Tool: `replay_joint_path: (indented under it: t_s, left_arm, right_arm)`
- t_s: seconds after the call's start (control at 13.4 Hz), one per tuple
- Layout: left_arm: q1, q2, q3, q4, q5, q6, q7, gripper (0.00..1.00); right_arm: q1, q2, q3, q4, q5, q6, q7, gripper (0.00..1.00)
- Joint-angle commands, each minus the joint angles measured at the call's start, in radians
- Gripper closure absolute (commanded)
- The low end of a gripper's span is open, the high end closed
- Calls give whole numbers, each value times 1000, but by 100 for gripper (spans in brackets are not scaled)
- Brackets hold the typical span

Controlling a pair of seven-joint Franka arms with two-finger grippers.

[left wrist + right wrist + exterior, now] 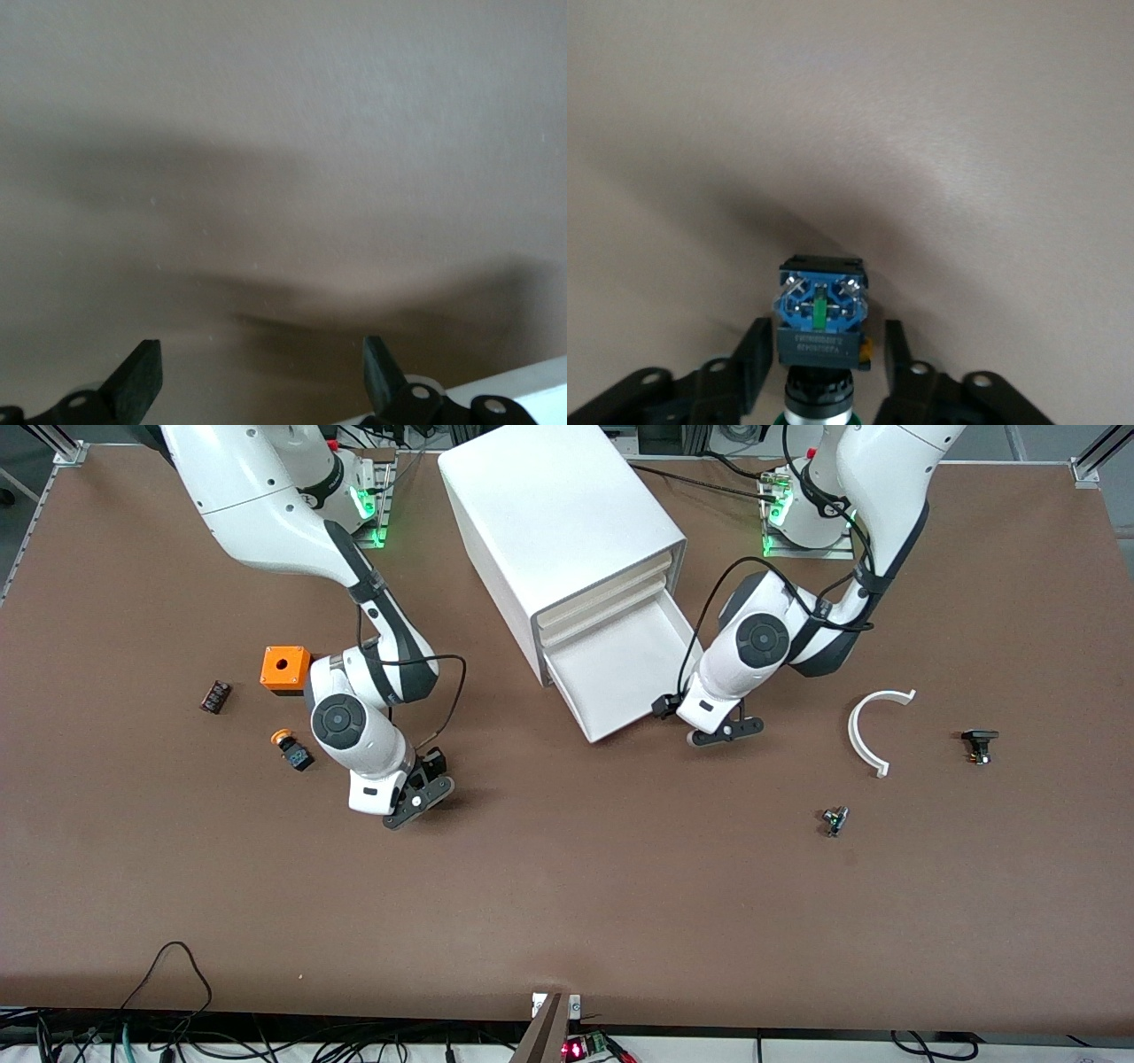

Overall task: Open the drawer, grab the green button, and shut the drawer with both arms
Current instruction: 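Set the button on the table while the left gripper pushes the drawer shut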

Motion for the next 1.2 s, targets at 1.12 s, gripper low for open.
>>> replay_joint_path:
  t_s: [1.12]
  left_arm:
    - [65, -158, -189, 28, 43, -171, -9, 0]
  right_arm:
    - [-58, -382, 1, 301, 10, -766, 450, 0]
